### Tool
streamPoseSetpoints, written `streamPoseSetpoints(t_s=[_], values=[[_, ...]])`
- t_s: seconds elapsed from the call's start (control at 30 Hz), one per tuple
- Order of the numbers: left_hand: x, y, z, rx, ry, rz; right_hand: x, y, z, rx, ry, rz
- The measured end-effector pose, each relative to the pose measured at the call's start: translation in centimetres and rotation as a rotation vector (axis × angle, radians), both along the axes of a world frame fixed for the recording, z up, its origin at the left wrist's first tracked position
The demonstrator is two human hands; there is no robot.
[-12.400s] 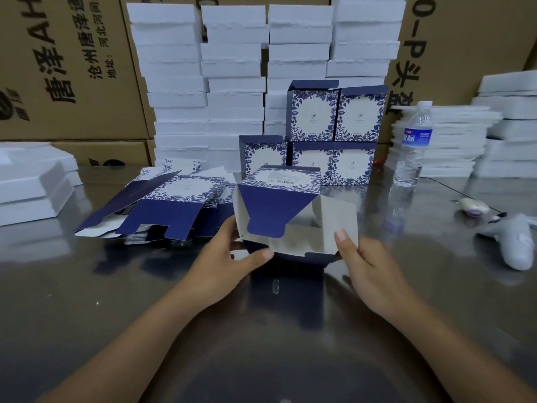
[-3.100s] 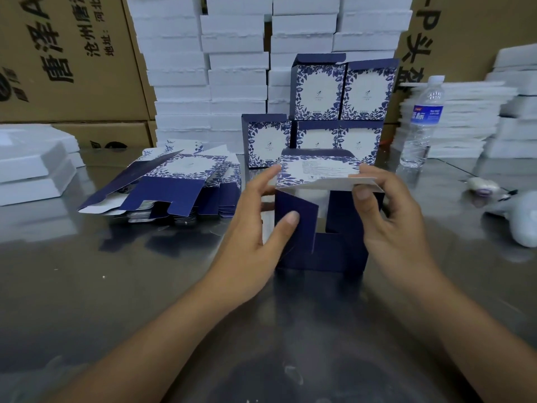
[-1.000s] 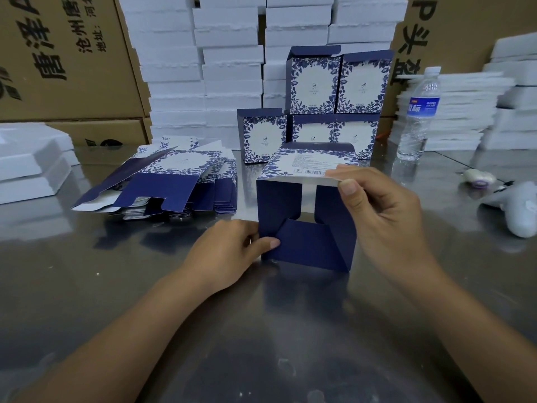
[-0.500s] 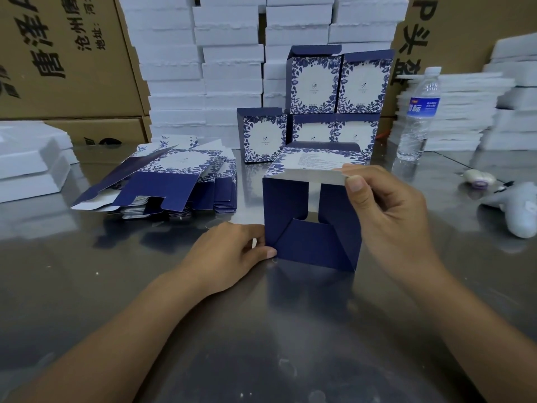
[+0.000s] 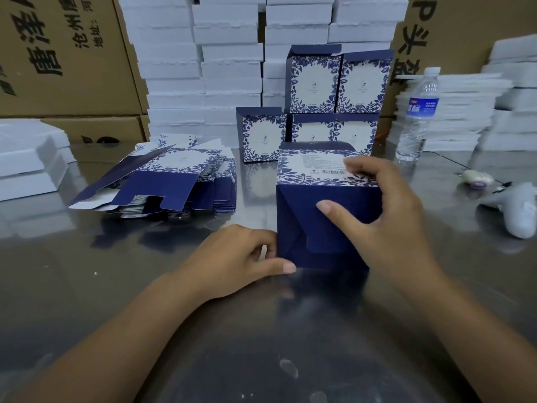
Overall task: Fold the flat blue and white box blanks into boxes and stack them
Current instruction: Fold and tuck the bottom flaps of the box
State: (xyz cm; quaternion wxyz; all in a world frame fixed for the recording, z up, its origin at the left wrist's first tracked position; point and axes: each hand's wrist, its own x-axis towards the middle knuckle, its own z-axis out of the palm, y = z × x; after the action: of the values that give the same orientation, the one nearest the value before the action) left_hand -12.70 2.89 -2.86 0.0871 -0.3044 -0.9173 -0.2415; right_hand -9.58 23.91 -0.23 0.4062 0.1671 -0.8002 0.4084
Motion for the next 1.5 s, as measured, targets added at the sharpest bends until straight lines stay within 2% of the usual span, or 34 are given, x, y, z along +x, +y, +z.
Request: streamPoseSetpoints(t_s=[0.1, 0.27, 0.37, 0.53, 0.63, 0.83, 1.1, 1.5], values=[[0.0, 0.2, 0.2, 0.143, 0.023, -0.008, -0.1, 0.1, 0.0, 0.126, 0.119, -0.101], [1.0, 1.4, 1.5, 0.573, 0.361, 0.058, 0.1, -0.1, 0.0, 0.162, 0.170, -0.121], [1.6, 1.7, 2.3, 0.591, 0.544, 0.021, 0.5, -0.6, 0.1, 0.157, 0.163, -0.063], [2.5, 2.5, 2.6, 0.507, 0.645, -0.044, 0.9, -1.7, 0.3, 0.049, 0.153, 0.131], [2.6, 2.9, 2.5, 0.557, 0.629, -0.055, 0.8, -1.9, 0.5, -0.022, 0.140, 0.182], [2.7, 3.5, 2.5, 0.686, 0.505, -0.074, 0.5, -2.1, 0.2, -0.027, 0.156, 0.173], [2.5, 3.1, 2.6, 0.639, 0.513, -0.062, 0.6, -1.4, 0.7, -0.009, 0.119, 0.170], [2.3, 2.6, 3.0, 0.672, 0.404, -0.060, 0.3, -0.6, 0.7, -0.007, 0.080, 0.153]])
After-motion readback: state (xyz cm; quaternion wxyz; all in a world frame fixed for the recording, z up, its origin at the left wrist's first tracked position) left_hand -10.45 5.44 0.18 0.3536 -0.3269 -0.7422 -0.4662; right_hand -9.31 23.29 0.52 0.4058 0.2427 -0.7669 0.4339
